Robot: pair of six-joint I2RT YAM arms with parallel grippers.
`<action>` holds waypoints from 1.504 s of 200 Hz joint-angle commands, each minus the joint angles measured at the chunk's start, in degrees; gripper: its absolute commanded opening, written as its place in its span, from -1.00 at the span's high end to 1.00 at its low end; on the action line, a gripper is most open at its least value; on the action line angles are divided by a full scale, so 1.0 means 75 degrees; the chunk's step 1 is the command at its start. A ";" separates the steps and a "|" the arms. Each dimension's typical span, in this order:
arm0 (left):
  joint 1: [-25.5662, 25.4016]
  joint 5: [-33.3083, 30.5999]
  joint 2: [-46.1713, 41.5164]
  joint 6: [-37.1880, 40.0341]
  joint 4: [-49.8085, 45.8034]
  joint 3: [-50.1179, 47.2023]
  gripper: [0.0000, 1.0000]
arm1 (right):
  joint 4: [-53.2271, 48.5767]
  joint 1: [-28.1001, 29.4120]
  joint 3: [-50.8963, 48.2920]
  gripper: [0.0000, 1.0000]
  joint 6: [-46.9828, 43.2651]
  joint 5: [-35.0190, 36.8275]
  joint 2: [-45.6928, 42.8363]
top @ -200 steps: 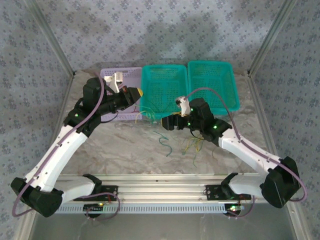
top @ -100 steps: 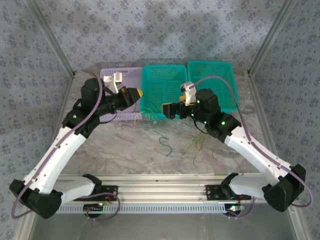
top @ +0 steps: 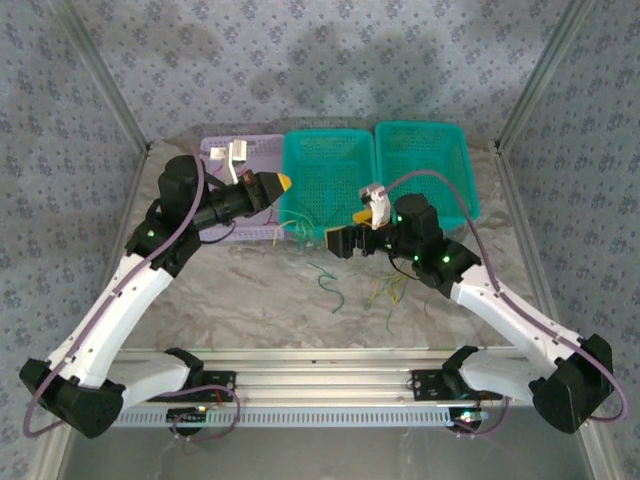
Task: Untangle the cables
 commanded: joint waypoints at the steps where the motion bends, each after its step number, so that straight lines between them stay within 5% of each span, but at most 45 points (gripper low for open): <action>1: -0.0054 0.0572 -0.0201 -0.0450 0.1252 -0.0078 1.00 | 0.0942 -0.0051 -0.0454 -1.00 0.0209 -0.0460 0.0092; 28: -0.0061 0.0487 -0.0267 -0.0518 0.1253 -0.0137 1.00 | 0.1465 0.0157 -0.0524 -0.97 0.0269 -0.0810 0.0553; 117: -0.0069 0.0487 -0.0276 -0.0789 0.1560 -0.0451 1.00 | 0.2265 0.0366 -0.0815 -0.72 -0.0021 0.0541 0.0767; 148: -0.0069 0.0460 -0.0261 -0.0795 0.1587 -0.0404 1.00 | 0.2236 0.0622 -0.0581 -0.51 -0.0187 0.0476 0.1024; 177: -0.0073 0.0476 -0.0296 -0.0839 0.1611 -0.0431 1.00 | 0.2407 0.0649 -0.0627 -0.03 -0.0248 0.0857 0.0983; 245: -0.0078 0.0470 -0.0392 -0.0963 0.1739 -0.0522 1.00 | 0.2793 0.0714 -0.0682 0.39 -0.0307 0.1433 0.0957; 301: 0.0008 0.0383 -0.0566 -0.0564 0.1127 -0.0326 1.00 | 0.2495 0.0708 -0.0872 0.95 -0.0631 0.1930 0.0569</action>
